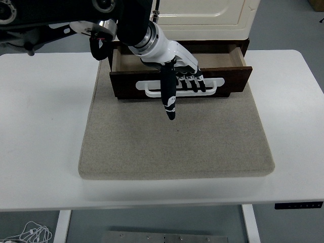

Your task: Open the drawer under the combination cabinet

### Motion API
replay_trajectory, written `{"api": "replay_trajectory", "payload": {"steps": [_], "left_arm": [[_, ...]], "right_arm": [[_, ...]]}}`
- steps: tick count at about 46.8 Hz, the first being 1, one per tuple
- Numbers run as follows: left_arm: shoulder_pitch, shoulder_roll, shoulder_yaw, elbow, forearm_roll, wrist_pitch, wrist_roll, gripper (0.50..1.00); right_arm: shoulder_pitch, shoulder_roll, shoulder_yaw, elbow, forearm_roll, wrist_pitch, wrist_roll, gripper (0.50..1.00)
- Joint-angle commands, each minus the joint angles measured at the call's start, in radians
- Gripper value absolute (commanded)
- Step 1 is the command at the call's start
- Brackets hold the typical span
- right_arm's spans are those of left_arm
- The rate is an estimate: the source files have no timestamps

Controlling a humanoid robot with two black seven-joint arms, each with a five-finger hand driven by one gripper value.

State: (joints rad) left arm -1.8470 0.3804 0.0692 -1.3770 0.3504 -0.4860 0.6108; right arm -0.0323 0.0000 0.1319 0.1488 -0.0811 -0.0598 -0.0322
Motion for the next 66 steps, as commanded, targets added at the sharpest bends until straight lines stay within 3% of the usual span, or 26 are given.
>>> {"api": "replay_trajectory", "payload": {"steps": [1,14,30,40,47,52,59,66], "left_arm": [[-0.008,0.0,-0.003,0.0,0.001,0.001,0.0,1.0],[-0.034,0.014,-0.127,0.01,-0.002,-0.002,0.0,1.0],[-0.021,0.015,-0.629,0.268,0.006,0.006,0.0,1.0],[0.006,0.081,-0.848,0.44,0.006,0.012,-0.224,1.0],[0.005,0.166,-0.878,0.555,-0.004,0.018,-0.388,1.0],[0.002,0.224,-0.878,0.628,-0.005,0.064,-0.491,1.0],[0.002,0.265,-0.876,0.752,-0.024,0.178,-0.56,1.0],[0.003,0.302,-0.875,0.852,-0.082,0.248,-0.577,1.0]], "right_arm": [[0.0,0.0,0.0,0.0,0.0,0.0,0.0,0.926],[0.0,0.0,0.0,0.0,0.0,0.0,0.0,0.926],[0.0,0.0,0.0,0.0,0.0,0.0,0.0,0.926],[0.0,0.0,0.0,0.0,0.0,0.0,0.0,0.926],[0.0,0.0,0.0,0.0,0.0,0.0,0.0,0.926],[0.0,0.0,0.0,0.0,0.0,0.0,0.0,0.926],[0.0,0.0,0.0,0.0,0.0,0.0,0.0,0.926],[0.0,0.0,0.0,0.0,0.0,0.0,0.0,0.926]]}}
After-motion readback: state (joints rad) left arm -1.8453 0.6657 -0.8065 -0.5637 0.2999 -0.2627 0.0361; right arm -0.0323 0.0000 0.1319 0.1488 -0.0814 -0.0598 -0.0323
